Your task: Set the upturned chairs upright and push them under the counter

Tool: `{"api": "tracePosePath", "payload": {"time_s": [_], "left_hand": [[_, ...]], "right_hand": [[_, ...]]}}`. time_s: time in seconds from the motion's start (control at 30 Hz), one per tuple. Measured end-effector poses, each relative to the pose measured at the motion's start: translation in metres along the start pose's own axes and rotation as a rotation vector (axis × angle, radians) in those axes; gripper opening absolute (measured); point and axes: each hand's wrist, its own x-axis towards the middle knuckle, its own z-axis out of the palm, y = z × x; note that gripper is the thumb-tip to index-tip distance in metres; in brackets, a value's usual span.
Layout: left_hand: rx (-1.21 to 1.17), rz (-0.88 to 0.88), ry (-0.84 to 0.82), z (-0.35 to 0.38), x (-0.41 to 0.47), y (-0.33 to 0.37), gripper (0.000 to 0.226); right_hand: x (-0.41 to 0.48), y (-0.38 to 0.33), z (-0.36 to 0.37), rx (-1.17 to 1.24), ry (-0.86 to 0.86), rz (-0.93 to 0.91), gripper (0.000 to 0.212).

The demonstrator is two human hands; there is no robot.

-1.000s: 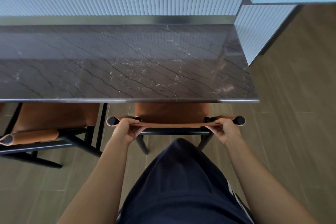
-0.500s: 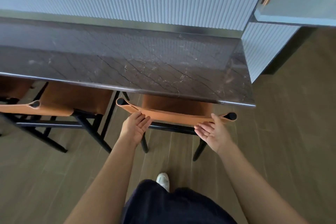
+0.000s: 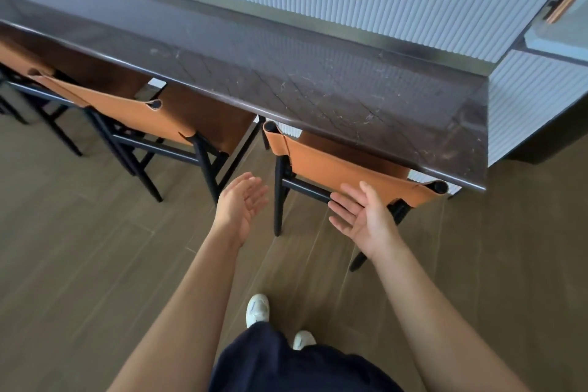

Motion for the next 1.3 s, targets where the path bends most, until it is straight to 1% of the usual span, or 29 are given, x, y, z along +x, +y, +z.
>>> {"api": "tracePosePath", "payload": {"time_s": [0.23,0.37,0.47,0.63,0.7,0.77,0.97,1.2,1.3], "left_hand": [[-0.024,0.039,0.076,-0.063,0.01,0.027,0.035],[-0.013,0.04,0.11,-0.107,0.028,0.058,0.035],[0.032,0.051,0.117,-0.143,0.045,0.086,0.035],[0.218,0.086,0.107,-0.202,0.076,0.142,0.032],[0.249,0.108,0.095,-0.225,0.089,0.166,0.03],[0.244,0.122,0.116,-0.243,0.099,0.186,0.027],[0.164,0.083,0.189,-0.269,0.14,0.228,0.016],[0.208,0.013,0.216,-0.276,0.223,0.272,0.004],[0.235,-0.059,0.236,-0.281,0.26,0.289,0.008]], "right_hand": [[0.001,0.022,0.068,-0.12,-0.083,0.007,0.034],[0.012,0.044,0.123,-0.131,-0.097,0.03,0.04],[0.017,0.065,0.172,-0.14,-0.083,0.051,0.041],[0.022,0.095,0.257,-0.303,0.012,0.038,0.032],[0.027,0.103,0.293,-0.345,0.012,0.029,0.031],[0.033,0.109,0.321,-0.342,0.015,0.038,0.031],[0.064,0.114,0.393,-0.283,0.011,0.095,0.035],[0.131,0.11,0.462,-0.256,-0.037,0.187,0.039],[0.164,0.101,0.49,-0.225,-0.022,0.269,0.046]]}}
